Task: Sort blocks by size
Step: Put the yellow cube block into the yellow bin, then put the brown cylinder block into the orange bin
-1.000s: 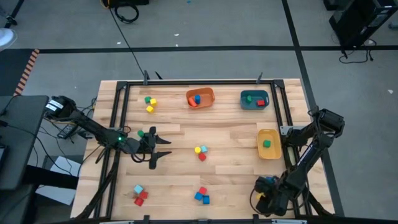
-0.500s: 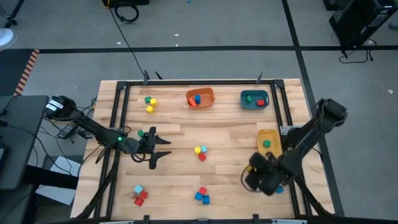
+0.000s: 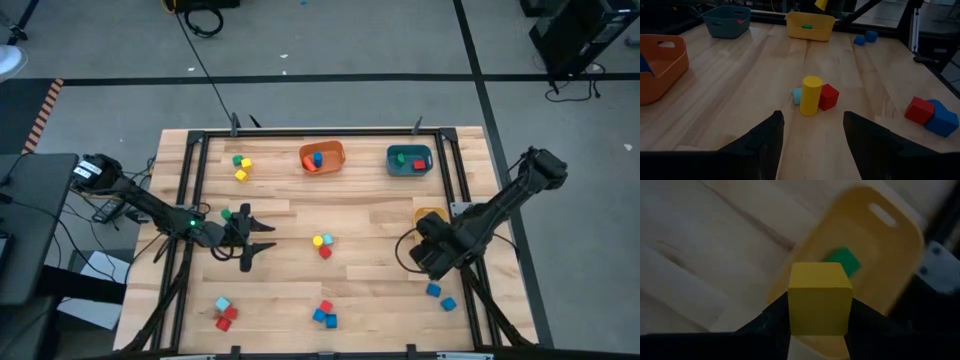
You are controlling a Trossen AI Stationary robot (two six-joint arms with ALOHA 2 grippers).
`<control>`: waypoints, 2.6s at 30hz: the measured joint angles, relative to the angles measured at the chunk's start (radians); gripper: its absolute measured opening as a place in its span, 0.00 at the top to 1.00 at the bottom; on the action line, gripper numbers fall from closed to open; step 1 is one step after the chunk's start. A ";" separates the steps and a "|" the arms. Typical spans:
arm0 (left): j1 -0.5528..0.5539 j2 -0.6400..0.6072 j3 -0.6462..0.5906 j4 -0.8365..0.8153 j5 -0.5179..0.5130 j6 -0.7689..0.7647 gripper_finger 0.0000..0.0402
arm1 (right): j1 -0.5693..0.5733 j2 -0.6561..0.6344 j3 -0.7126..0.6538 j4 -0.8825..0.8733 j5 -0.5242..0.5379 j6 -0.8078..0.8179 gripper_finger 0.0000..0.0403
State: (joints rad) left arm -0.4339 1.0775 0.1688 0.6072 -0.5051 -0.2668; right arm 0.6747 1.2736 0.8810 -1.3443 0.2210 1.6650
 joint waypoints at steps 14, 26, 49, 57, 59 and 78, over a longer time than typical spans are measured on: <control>0.000 0.000 0.000 0.005 -0.018 0.000 0.47 | -0.015 0.000 -0.170 0.125 -0.128 0.031 0.60; 0.000 0.000 0.000 0.002 -0.018 0.000 0.47 | -0.015 0.000 -0.168 0.112 -0.099 0.016 0.55; 0.000 0.000 0.000 0.001 -0.079 0.031 0.47 | 0.029 0.051 0.017 0.434 0.595 -0.097 0.78; -0.009 0.000 0.024 -0.027 -0.194 0.029 0.47 | 0.002 0.161 0.016 0.624 0.598 -0.330 0.91; -0.020 0.000 0.070 -0.090 -0.208 0.052 0.47 | 0.003 0.182 0.016 0.626 0.592 -0.330 0.93; -0.168 0.168 0.806 -1.578 -0.113 -0.924 0.50 | 0.004 0.189 0.016 0.621 0.513 -0.402 0.92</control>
State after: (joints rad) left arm -0.6019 1.2458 0.9747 -0.9704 -0.6182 -1.1913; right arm 0.6783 1.4624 0.8967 -0.7235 0.7338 1.2630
